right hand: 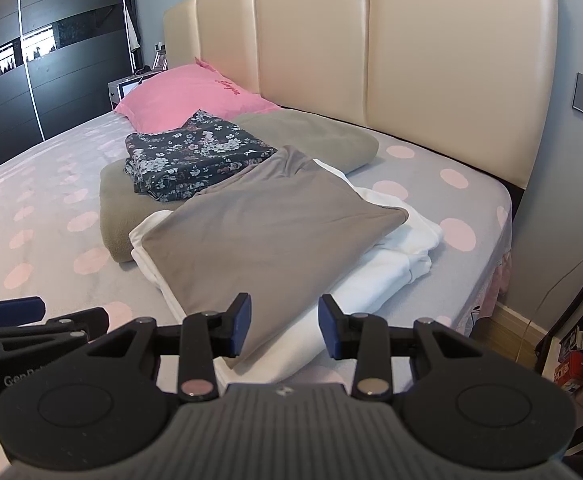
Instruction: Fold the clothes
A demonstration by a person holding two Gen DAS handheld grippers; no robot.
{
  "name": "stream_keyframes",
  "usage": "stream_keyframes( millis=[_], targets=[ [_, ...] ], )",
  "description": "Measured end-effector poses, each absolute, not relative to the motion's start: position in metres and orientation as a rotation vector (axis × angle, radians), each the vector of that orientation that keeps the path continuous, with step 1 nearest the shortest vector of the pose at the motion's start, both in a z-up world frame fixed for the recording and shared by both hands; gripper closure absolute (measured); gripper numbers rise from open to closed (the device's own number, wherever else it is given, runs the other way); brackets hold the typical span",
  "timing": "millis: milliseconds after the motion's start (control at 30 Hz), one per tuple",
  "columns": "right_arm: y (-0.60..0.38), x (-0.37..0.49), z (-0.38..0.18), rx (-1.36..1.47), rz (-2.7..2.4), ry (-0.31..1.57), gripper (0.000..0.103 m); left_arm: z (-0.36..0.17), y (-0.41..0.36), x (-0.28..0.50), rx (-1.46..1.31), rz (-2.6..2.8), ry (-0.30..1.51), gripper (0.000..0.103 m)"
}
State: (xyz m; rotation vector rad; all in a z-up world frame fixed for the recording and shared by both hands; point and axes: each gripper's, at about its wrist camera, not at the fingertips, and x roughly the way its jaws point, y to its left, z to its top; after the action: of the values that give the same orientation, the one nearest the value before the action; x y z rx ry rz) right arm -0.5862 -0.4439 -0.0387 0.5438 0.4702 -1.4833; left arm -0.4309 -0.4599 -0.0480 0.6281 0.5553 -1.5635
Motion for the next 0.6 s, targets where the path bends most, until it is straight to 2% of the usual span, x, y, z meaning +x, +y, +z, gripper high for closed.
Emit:
stream_keyframes(
  millis=[600],
  targets=[
    [-0.4428, -0.5871, -0.0391, 0.544, -1.474, 0.472, 0.063, -0.0505, -0.4549, -0.4361, 0.649, -1.593, 0.556, 0.044]
  ],
)
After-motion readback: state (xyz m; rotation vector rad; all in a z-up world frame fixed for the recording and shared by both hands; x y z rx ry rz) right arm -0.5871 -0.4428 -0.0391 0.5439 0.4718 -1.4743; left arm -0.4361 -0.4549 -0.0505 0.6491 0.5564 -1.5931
